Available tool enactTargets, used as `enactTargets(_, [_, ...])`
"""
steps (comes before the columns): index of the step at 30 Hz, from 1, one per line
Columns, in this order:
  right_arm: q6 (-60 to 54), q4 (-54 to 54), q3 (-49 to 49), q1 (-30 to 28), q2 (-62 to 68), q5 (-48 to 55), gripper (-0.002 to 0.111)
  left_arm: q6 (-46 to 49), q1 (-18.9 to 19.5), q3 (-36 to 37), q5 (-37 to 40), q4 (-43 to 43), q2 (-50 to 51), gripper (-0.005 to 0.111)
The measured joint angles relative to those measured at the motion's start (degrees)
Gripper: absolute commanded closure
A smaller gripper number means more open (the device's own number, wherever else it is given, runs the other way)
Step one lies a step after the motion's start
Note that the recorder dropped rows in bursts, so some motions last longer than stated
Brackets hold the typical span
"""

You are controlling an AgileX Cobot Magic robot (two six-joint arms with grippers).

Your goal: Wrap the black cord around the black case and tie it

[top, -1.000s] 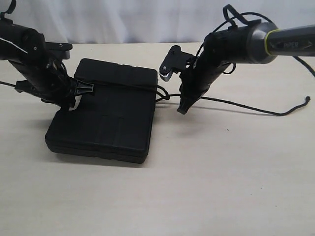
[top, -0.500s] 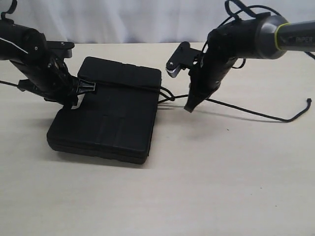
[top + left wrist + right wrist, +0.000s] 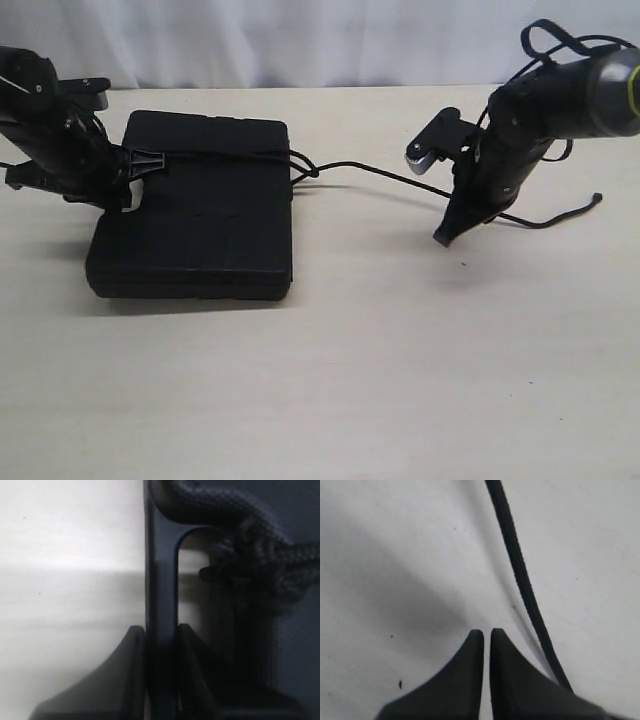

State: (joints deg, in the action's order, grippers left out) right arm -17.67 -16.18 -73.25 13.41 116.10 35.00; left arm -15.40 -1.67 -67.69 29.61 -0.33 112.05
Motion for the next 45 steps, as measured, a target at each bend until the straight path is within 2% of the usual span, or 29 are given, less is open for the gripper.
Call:
enactTargets(2, [1.85,0.0,0.0,0.0,-1.06,0.01,0.102,-0.11,-0.83,0.0,-1.0,-0.17,0.1,0.107])
enactTargets(6, [6.99,0.24,-0.46,0.0,-3.54,1.62,0.088,-0.46,-2.76,0.0,-3.17,-0.56,1.05,0.1])
enactTargets(13, [12.32,2.01,-1.7,0.0,-8.55,10.21,0.067,-0.91,-7.98,-0.87,-8.98,-1.35,2.37,0.064])
enactTargets(16, [12.56,3.68,-1.7,0.0,-9.63,15.39,0.063,-0.91,-9.15,-3.52,-9.25,-1.5,2.37,0.058])
enactTargets(19, [12.68,5.87,-1.7,0.0,-10.57,20.55,0.063,-0.12,-9.49,-7.05,-4.74,-1.06,2.17,0.064])
enactTargets(24, [13.08,8.74,-1.7,0.0,-12.35,29.79,0.063,5.56,-9.6,-11.79,10.64,1.92,-0.93,0.102])
enactTargets(25, [13.81,8.85,-1.7,0.0,-12.9,31.52,0.063,6.78,-9.6,-11.89,13.82,2.17,-2.16,0.107])
enactTargets(28, [17.67,9.04,-0.94,0.0,-14.98,33.6,0.063,9.41,-9.6,-11.1,21.92,2.73,-6.51,0.107])
enactTargets(31, [19.46,9.25,1.99,0.0,-18.1,33.97,0.063,10.76,-9.6,-6.87,26.99,2.85,-13.26,0.107])
enactTargets(39, [20.16,9.36,15.57,0.0,-33.49,34.45,0.063,11.53,-9.6,11.05,25.39,4.85,-40.83,0.107])
enactTargets(45, [20.27,9.68,21.93,0.0,-49.85,31.44,0.063,11.79,-9.6,17.15,16.36,5.02,-62.45,0.107])
